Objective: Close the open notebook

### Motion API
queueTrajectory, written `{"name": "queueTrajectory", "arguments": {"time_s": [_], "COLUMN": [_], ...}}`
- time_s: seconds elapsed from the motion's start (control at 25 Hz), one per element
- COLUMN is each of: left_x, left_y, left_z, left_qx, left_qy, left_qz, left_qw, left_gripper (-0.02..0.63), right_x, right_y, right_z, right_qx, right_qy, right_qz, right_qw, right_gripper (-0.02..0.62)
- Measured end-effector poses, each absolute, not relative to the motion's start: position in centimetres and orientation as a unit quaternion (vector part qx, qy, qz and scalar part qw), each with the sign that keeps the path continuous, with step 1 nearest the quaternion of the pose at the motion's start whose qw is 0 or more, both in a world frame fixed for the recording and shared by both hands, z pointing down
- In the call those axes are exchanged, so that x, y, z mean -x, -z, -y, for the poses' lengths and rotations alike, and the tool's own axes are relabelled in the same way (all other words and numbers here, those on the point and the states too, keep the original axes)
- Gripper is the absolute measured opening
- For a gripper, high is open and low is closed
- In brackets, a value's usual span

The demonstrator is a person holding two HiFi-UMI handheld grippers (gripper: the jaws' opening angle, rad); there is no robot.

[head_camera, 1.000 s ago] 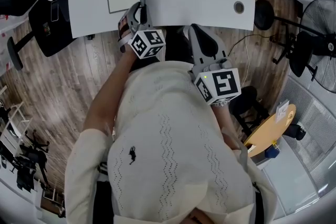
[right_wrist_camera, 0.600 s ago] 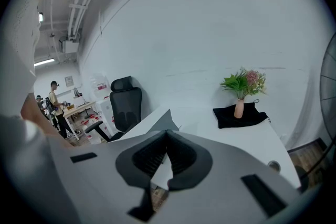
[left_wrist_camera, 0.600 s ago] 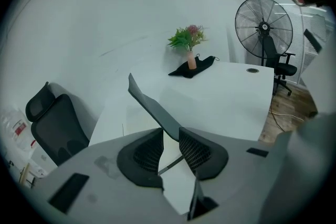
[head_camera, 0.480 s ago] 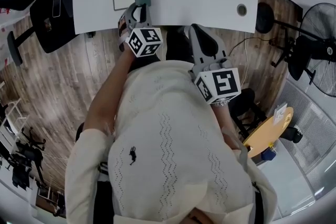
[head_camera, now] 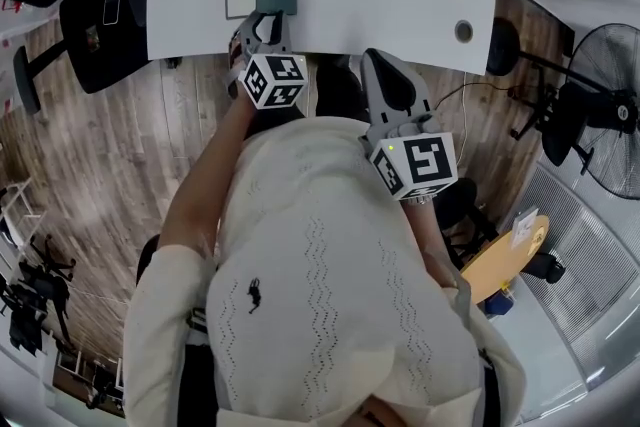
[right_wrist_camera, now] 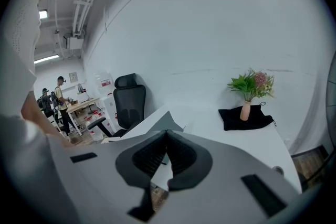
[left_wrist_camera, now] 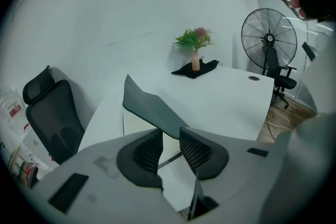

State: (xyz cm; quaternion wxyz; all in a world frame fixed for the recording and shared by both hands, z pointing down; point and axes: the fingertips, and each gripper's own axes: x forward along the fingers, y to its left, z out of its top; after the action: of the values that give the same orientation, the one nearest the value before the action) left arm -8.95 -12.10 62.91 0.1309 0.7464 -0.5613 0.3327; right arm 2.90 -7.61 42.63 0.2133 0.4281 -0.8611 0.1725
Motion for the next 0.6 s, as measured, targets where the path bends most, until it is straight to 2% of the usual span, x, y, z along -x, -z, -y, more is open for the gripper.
{"name": "queueTrajectory", "arguments": {"time_s": [0.36,0.6], "left_x": [9.8,10.4], "left_y": [-63.9,-64.5], "left_z": [12.0,11.9], "left_qx": [-0.742,-0.727], "left_qy": [-0.306,-0.256], "left_qz": [0.567,0.58], "left_qw": [0.185,0.262], "left_gripper": [0.097,0.087], "right_x": [-1.7,-1.5], "right_y": [-43.1,-43.2], "right_z": [7.9,8.0], "right_qx": [-0.41,-0.402], "right_qy": [-0.168,-0.167], "right_qz": [0.867,0.871], "right_qw": [0.226,0.23], "right_gripper": [0.002,0.002]}}
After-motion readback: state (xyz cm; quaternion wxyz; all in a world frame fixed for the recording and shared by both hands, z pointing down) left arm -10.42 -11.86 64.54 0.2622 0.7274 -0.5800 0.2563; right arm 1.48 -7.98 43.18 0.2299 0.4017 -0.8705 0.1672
